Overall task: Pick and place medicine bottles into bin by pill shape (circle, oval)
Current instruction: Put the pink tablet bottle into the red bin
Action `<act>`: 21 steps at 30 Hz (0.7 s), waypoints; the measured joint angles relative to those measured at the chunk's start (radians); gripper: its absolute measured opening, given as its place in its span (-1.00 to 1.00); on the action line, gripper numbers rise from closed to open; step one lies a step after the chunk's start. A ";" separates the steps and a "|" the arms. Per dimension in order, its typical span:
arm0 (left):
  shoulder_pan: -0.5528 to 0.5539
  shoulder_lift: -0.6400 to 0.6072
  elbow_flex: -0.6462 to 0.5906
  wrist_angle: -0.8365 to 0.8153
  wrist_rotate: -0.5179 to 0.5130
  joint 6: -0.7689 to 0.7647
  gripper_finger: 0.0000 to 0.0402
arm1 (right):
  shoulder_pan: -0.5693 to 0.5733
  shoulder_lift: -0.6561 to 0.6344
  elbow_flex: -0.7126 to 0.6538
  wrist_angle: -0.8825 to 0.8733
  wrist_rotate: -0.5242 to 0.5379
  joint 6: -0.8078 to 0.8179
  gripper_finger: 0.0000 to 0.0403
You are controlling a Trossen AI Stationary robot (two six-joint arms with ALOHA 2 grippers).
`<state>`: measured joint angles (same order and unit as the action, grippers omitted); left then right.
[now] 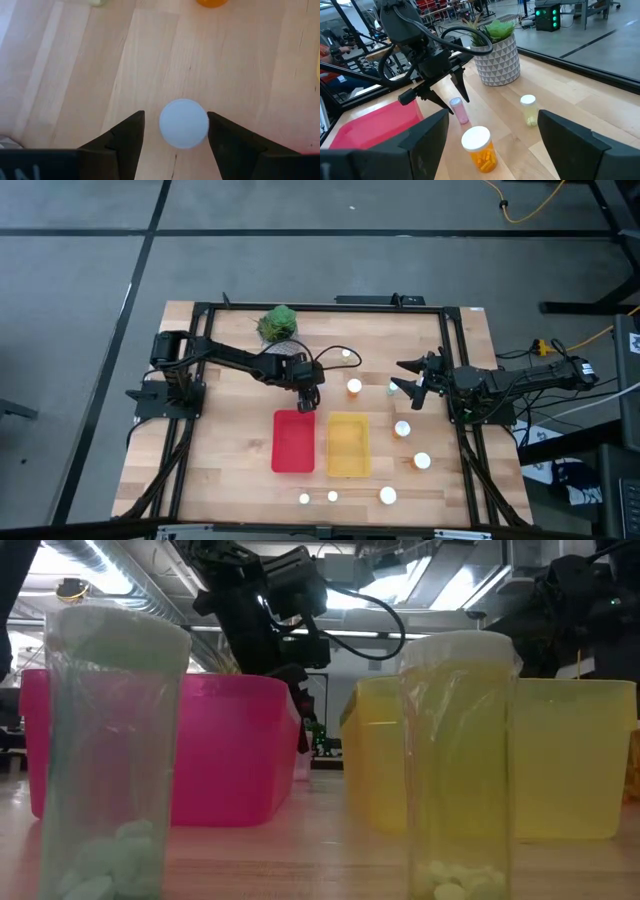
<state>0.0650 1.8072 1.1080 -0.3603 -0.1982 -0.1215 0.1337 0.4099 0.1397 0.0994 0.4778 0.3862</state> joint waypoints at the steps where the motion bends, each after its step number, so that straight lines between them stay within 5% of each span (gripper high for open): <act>1: 0.000 0.000 0.000 0.000 0.000 0.000 0.01 | 0.000 0.000 0.000 0.000 0.000 0.000 0.53; 14: -0.001 -0.001 0.000 0.018 0.000 -0.001 -0.50 | 0.000 0.000 0.000 0.000 0.000 0.000 0.53; 21: -0.022 -0.102 0.000 0.013 0.000 -0.003 -0.56 | 0.000 0.000 0.000 0.000 0.000 0.001 0.53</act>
<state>0.0427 1.7051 1.1076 -0.3474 -0.1978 -0.1240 0.1339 0.4099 0.1398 0.0990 0.4782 0.3870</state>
